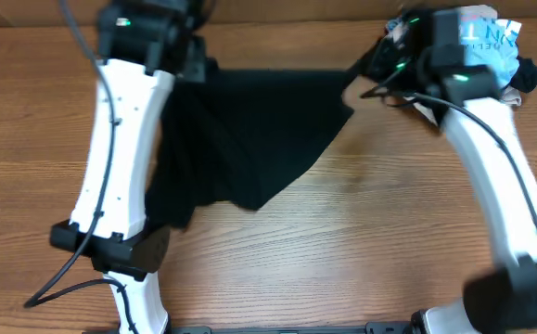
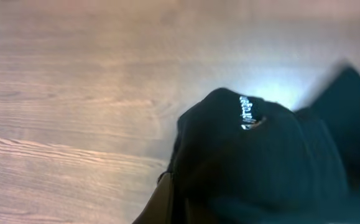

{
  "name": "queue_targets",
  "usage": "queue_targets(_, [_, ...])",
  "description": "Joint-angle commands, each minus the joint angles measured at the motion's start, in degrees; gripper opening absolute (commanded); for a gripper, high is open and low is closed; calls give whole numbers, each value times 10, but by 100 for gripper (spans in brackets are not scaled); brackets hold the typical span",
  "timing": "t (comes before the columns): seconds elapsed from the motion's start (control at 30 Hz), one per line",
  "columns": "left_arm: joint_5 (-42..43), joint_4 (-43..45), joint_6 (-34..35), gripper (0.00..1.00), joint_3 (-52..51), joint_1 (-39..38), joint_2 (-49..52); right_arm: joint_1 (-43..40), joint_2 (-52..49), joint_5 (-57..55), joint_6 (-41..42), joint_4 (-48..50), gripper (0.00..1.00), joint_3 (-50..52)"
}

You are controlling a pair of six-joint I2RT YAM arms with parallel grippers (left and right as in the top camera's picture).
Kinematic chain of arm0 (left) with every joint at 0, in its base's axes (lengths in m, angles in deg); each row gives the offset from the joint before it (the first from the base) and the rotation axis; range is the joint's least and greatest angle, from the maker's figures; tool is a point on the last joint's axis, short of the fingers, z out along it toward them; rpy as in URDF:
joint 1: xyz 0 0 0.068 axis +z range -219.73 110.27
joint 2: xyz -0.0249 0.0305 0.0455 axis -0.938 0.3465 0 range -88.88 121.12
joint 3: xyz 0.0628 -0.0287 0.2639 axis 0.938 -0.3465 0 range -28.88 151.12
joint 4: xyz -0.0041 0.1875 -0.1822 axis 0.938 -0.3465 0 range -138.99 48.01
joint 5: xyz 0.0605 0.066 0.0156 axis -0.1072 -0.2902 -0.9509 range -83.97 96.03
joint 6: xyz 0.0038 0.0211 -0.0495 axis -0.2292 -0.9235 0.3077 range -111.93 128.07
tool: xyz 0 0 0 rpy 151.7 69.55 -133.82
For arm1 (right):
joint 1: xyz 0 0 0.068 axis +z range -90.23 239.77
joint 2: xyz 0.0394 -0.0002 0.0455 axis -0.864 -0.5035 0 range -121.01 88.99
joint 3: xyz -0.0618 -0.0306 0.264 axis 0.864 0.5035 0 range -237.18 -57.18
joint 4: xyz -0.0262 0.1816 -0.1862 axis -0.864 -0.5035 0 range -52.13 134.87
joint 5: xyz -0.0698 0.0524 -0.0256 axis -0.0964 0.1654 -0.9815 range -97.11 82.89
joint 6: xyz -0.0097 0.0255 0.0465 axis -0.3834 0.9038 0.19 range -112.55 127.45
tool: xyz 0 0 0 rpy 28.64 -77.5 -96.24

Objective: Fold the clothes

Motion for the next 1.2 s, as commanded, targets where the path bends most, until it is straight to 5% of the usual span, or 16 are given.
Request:
queue_targets(0.0, [-12, -1, 13, 4, 78, 34, -39, -13, 60, -4, -30, -43, 4, -27])
queue_targets(0.2, [2, -2, 0, 4, 128, 43, -94, -14, 143, -19, -41, -129, 4, -33])
queue_targets(0.57, [168, -49, -33, 4, 65, 40, -129, -14, 188, -37, -41, -344, 4, -22])
queue_targets(0.93, [129, -46, -5, 4, -160, 45, -129, -14, 188, -10, -38, -320, 4, 97])
queue_targets(1.17, [130, 21, 19, 4, -191, 43, -129, -11, 188, 5, -38, -286, 4, 125])
